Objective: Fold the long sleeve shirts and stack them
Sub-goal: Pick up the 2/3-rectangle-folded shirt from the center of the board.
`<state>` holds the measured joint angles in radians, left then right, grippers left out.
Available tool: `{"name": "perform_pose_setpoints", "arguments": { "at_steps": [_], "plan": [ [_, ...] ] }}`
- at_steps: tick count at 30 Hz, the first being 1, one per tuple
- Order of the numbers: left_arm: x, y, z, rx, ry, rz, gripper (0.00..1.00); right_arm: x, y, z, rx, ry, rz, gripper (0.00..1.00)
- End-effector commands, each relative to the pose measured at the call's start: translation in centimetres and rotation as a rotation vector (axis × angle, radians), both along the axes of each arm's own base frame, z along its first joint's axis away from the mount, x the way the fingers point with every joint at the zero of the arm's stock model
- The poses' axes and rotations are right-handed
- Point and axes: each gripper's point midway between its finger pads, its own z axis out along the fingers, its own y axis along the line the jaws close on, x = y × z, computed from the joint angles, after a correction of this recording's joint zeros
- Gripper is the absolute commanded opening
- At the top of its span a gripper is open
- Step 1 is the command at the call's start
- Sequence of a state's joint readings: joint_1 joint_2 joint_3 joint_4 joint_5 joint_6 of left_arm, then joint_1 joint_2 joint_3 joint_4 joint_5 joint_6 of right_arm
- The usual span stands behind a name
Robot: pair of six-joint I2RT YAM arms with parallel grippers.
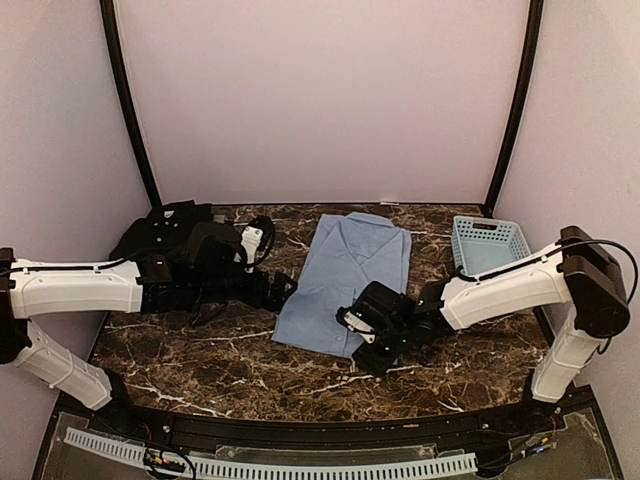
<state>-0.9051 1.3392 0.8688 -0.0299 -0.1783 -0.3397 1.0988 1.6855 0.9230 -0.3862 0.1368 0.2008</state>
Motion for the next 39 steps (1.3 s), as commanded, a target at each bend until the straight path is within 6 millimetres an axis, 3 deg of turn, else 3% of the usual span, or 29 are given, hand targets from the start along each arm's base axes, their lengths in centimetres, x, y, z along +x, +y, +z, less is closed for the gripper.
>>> {"name": "perform_pose_setpoints", "arguments": {
  "at_steps": [1, 6, 11, 15, 19, 23, 26, 32, 36, 39],
  "plan": [
    [-1.5, 0.6, -0.2, 0.037, 0.022, -0.076, 0.99, 0.2, 0.1, 0.1, -0.055, -0.044, 0.025, 0.6],
    [-3.1, -0.3, 0.2, 0.066, 0.089, -0.181, 0.98, -1.1, -0.6, -1.3, -0.138, -0.037, 0.043, 0.39],
    [-5.6, -1.4, 1.8, -0.003, 0.117, -0.324, 0.94, -2.8, -0.8, -2.0, -0.175, -0.017, 0.062, 0.0],
    [-7.7, -1.5, 2.1, -0.035, 0.096, -0.438, 0.93, -5.3, 0.1, -0.7, -0.098, 0.054, 0.106, 0.0],
    [-9.6, -1.4, 1.1, -0.049, 0.055, -0.545, 0.92, -7.9, 0.3, 0.9, -0.004, 0.146, 0.149, 0.0],
    [-12.2, -1.8, -0.1, -0.016, -0.059, -0.69, 0.89, -10.6, 0.1, 2.6, 0.094, 0.26, 0.19, 0.0],
    [-14.7, -2.0, -2.0, 0.051, -0.099, -0.805, 0.89, -12.0, 0.1, 4.3, 0.165, 0.315, 0.209, 0.0],
    [-17.9, -3.6, -4.5, 0.175, -0.187, -0.977, 0.91, -12.0, 0.3, 7.9, 0.324, 0.383, 0.204, 0.0],
    [-18.1, -4.9, -5.9, 0.271, -0.291, -1.019, 0.92, -11.5, -0.1, 9.0, 0.392, 0.419, 0.197, 0.0],
    [-17.2, -5.3, -7.4, 0.352, -0.358, -1.009, 0.92, -11.5, -0.2, 9.6, 0.427, 0.439, 0.204, 0.0]
  ]
}}
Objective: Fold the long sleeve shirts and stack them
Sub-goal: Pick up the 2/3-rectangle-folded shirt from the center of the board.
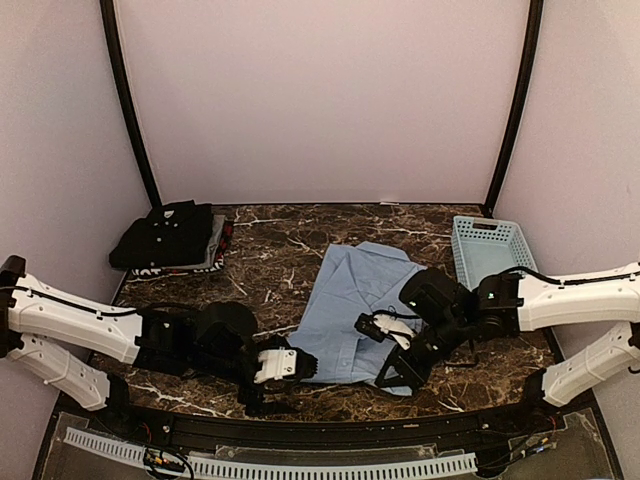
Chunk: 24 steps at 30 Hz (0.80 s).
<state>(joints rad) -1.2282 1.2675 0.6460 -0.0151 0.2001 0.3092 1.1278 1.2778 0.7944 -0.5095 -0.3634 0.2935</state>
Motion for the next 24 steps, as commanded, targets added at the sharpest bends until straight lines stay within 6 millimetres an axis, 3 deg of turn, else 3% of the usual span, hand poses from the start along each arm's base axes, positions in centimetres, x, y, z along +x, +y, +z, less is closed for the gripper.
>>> {"name": "perform_pose_setpoints", "arguments": {
  "at_steps": [1, 7, 10, 14, 16, 24],
  "plan": [
    [2.0, -0.7, -1.0, 0.022, -0.21, -0.005, 0.92, -0.8, 0.3, 1.6, 0.093, 0.069, 0.028, 0.0],
    [5.3, -0.6, -2.1, 0.05, -0.398, 0.089, 0.88, -1.2, 0.0, 1.6, 0.101, 0.096, 0.038, 0.0],
    [5.8, -0.8, -2.5, 0.068, -0.443, 0.08, 0.85, -1.2, 0.0, 1.6, 0.107, 0.104, 0.033, 0.0],
    [5.8, -1.0, -3.6, 0.113, -0.434, 0.059, 0.63, -0.9, 0.0, 2.0, 0.118, 0.102, 0.022, 0.0],
    [5.5, -1.1, -3.7, 0.109, -0.415, 0.047, 0.44, -0.6, -0.2, 1.9, 0.108, 0.098, 0.007, 0.0],
    [3.5, -1.4, -2.9, 0.17, -0.23, 0.017, 0.01, 0.3, -1.1, 0.6, 0.038, 0.068, -0.042, 0.0]
  ]
}}
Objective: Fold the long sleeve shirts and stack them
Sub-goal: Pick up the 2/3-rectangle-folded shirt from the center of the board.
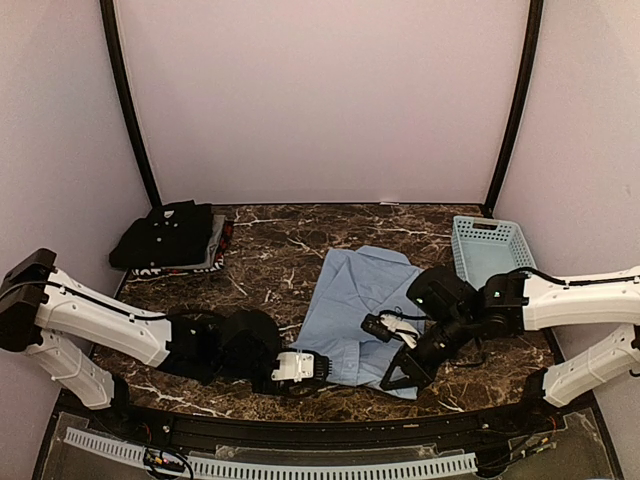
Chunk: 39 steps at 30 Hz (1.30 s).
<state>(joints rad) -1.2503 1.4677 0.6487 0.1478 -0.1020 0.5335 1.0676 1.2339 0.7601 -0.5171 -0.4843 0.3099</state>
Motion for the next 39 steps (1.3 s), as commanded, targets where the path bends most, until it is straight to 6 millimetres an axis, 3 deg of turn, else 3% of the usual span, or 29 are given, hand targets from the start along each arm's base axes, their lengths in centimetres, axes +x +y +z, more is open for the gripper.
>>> {"name": "perform_pose_setpoints", "arguments": {
  "at_steps": [1, 8, 15, 22, 30, 35, 39],
  "plan": [
    [-1.6, -0.5, 1.3, 0.039, 0.134, -0.012, 0.0, 0.9, -0.3, -0.1, -0.013, -0.04, -0.034, 0.04],
    [-3.1, -1.1, 1.9, 0.092, 0.335, 0.008, 0.0, 0.8, -0.1, 0.8, -0.023, -0.119, -0.039, 0.52],
    [-3.1, -0.2, 1.3, 0.153, 0.436, 0.055, 0.0, 0.1, -0.4, 0.4, -0.109, -0.193, -0.03, 0.71],
    [-2.9, 0.8, 1.5, 0.144, 0.52, 0.093, 0.0, -1.1, -0.5, -0.3, -0.176, -0.245, 0.012, 0.75],
    [-2.8, 0.5, 2.6, 0.106, 0.608, 0.123, 0.0, -2.8, 0.7, -1.0, -0.199, -0.277, 0.073, 0.76],
    [-3.0, 0.4, 2.8, 0.1, 0.64, 0.116, 0.0, -2.3, 0.2, -2.5, -0.288, -0.321, 0.058, 0.76],
    [-3.5, 0.3, 3.6, 0.079, 0.663, 0.089, 0.0, -1.3, -0.2, -3.5, -0.356, -0.38, 0.043, 0.69]
  ]
}}
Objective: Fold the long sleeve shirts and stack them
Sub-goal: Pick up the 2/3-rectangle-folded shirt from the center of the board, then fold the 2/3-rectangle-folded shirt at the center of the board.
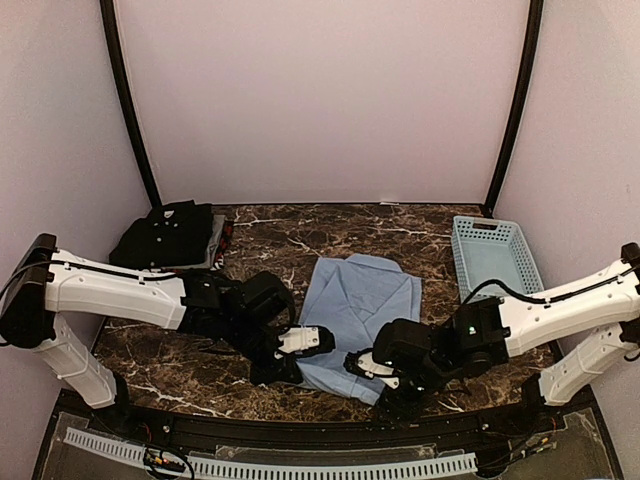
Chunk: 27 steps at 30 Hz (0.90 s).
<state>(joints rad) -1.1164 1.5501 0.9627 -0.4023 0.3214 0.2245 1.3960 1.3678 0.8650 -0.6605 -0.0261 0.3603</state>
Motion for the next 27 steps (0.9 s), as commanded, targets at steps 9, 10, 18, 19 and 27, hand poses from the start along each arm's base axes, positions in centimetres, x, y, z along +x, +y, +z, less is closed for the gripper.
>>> {"name": "perform_pose_setpoints", "arguments": {
  "at_steps": [9, 10, 18, 19, 27],
  "plan": [
    [-3.0, 1.5, 1.4, 0.0, 0.157, -0.024, 0.0, -1.3, 0.8, -0.1, -0.04, -0.032, 0.05, 0.04],
    [-3.8, 1.6, 1.5, 0.001, 0.19, -0.037, 0.0, -2.0, 1.1, 0.0, -0.029, -0.013, 0.068, 0.0],
    [-10.2, 2.5, 5.0, -0.001, 0.421, -0.149, 0.0, -7.5, 2.6, 3.4, 0.157, 0.248, 0.213, 0.0],
    [-10.5, 2.5, 5.4, -0.009, 0.441, -0.153, 0.0, -7.9, 2.8, 4.0, 0.181, 0.264, 0.228, 0.0],
    [-8.0, 1.0, 9.2, -0.156, 0.585, -0.113, 0.0, -3.5, 2.7, 7.2, 0.302, 0.286, 0.138, 0.0]
  ]
}}
